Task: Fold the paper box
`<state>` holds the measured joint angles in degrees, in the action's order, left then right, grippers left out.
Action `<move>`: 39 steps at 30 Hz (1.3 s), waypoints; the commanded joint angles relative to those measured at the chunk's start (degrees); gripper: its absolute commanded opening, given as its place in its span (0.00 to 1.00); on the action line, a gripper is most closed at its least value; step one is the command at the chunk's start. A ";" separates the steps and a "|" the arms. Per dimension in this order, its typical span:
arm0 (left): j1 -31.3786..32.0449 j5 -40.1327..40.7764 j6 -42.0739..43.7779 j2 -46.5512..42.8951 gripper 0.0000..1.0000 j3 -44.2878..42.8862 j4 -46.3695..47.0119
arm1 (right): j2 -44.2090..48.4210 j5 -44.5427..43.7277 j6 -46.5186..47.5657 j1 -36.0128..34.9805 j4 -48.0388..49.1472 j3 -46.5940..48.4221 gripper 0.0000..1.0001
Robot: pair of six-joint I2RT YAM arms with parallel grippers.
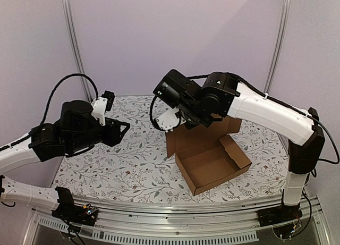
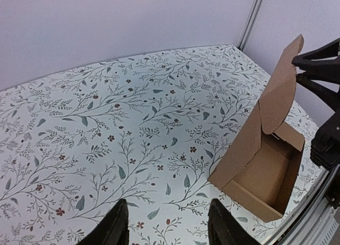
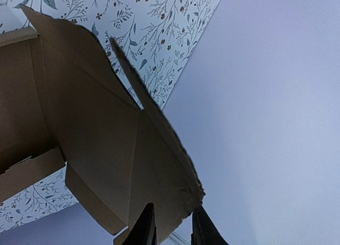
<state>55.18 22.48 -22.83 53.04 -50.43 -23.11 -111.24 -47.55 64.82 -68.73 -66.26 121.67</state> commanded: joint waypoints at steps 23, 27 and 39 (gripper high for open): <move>-0.60 -4.54 -2.11 2.19 0.51 3.85 2.94 | 23.48 -1.11 -25.58 -0.42 4.65 -12.76 0.65; -0.60 -3.51 -1.41 1.22 0.52 4.02 2.74 | 30.75 2.01 -41.12 3.09 4.32 -20.88 0.70; -0.60 -3.21 -1.39 0.66 0.53 4.10 3.05 | 42.24 24.04 -75.80 22.67 5.03 -48.82 0.71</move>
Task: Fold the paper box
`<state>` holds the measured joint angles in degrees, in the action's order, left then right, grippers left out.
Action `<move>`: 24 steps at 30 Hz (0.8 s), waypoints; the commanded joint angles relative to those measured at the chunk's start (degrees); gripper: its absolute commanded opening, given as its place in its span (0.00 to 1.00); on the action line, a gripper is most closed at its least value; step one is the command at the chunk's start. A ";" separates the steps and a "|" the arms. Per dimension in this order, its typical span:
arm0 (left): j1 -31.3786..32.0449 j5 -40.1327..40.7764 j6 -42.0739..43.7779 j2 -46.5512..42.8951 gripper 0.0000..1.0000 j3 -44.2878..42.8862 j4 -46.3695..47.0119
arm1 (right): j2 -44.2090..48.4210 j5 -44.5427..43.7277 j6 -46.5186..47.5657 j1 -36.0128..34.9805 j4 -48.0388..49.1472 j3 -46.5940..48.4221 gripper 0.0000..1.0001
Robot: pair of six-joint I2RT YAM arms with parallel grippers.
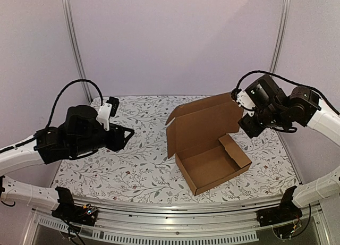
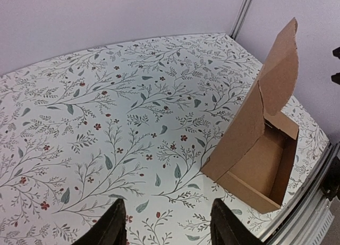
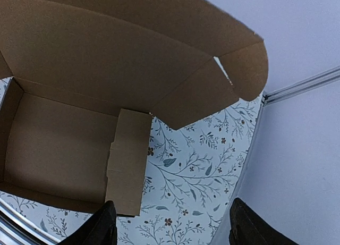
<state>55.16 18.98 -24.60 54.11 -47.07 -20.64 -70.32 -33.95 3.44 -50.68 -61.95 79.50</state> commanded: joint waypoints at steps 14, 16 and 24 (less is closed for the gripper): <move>-0.58 0.70 -0.08 -0.06 0.53 1.28 0.34 | 1.63 31.07 -24.23 21.31 20.82 -30.47 0.66; -0.60 0.79 0.05 0.15 0.53 1.22 0.37 | 0.27 31.95 -24.19 22.27 22.39 -31.24 0.65; -0.66 0.88 0.35 1.19 0.53 0.89 0.45 | -4.57 34.92 -22.77 24.71 26.95 -32.19 0.60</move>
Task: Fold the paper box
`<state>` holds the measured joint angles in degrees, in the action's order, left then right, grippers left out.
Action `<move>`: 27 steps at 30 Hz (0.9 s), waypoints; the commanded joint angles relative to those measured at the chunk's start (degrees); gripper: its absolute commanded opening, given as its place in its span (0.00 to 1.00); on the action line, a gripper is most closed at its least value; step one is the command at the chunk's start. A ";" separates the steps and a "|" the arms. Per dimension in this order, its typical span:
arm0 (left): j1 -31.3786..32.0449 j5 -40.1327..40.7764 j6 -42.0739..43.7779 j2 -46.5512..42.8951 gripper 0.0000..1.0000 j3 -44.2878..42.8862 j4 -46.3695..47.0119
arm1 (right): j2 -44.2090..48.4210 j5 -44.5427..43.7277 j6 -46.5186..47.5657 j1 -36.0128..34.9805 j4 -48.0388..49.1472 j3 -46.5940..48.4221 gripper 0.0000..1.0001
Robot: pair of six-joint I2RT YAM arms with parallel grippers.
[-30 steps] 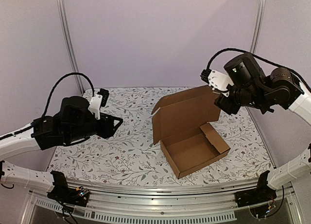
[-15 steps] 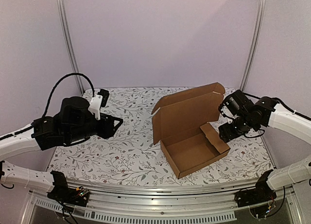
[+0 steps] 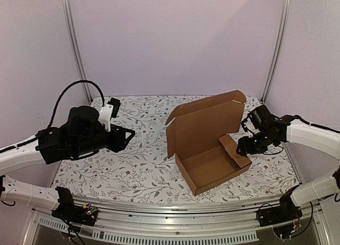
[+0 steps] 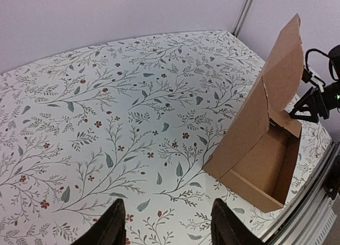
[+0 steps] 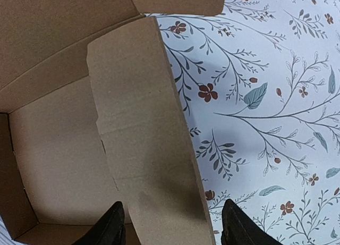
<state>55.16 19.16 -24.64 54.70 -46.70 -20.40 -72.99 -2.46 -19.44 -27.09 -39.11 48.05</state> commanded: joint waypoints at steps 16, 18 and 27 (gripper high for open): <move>-0.75 1.65 0.79 0.76 0.54 0.51 -0.14 | -10.63 5.33 1.52 3.37 10.10 -1.21 0.56; -0.75 1.74 0.83 0.76 0.54 0.55 -0.29 | -11.91 5.73 1.43 3.39 10.67 -1.29 0.54; -0.93 2.00 0.95 0.70 0.54 0.70 -0.12 | -14.95 7.13 0.36 3.26 11.68 -2.18 0.32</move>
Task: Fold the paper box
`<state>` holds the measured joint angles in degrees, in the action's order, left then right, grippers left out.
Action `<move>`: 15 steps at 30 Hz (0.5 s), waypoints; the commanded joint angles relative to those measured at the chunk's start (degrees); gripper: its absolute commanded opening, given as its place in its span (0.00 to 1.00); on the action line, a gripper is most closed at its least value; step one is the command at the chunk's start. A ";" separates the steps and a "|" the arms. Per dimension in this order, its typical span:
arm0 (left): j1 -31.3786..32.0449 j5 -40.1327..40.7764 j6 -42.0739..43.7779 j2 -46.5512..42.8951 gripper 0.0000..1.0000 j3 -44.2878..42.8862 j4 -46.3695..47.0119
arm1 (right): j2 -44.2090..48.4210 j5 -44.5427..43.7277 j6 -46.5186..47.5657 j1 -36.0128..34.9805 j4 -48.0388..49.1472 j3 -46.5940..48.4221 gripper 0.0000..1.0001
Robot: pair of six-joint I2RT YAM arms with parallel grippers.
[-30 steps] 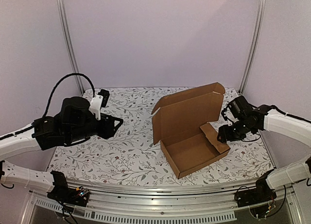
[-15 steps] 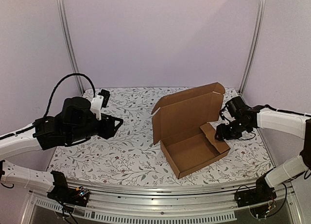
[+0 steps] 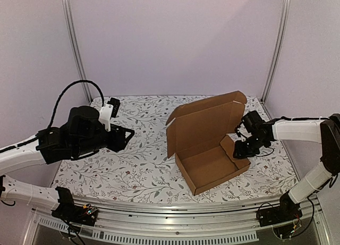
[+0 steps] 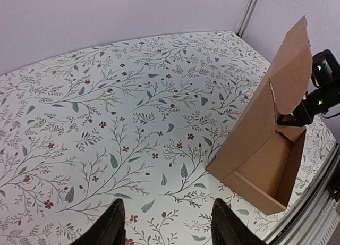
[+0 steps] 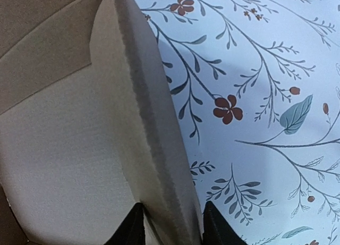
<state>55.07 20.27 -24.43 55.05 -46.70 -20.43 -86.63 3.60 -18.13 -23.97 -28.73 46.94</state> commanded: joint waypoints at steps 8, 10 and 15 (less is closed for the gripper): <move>-0.93 1.00 0.89 0.24 0.54 1.15 -0.07 | -1.31 -3.05 -5.38 -6.13 2.80 -3.31 0.00; -0.93 1.20 0.84 -0.06 0.54 1.30 -0.29 | -0.69 -6.93 -7.63 -8.91 3.42 -4.04 0.00; -0.93 1.59 0.36 -0.76 0.54 1.80 -1.23 | -0.46 -11.85 -13.19 -15.66 3.26 -3.61 0.00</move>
<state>54.98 20.95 -24.05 55.02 -45.95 -20.53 -86.56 -3.84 -25.36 -35.05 -25.19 45.10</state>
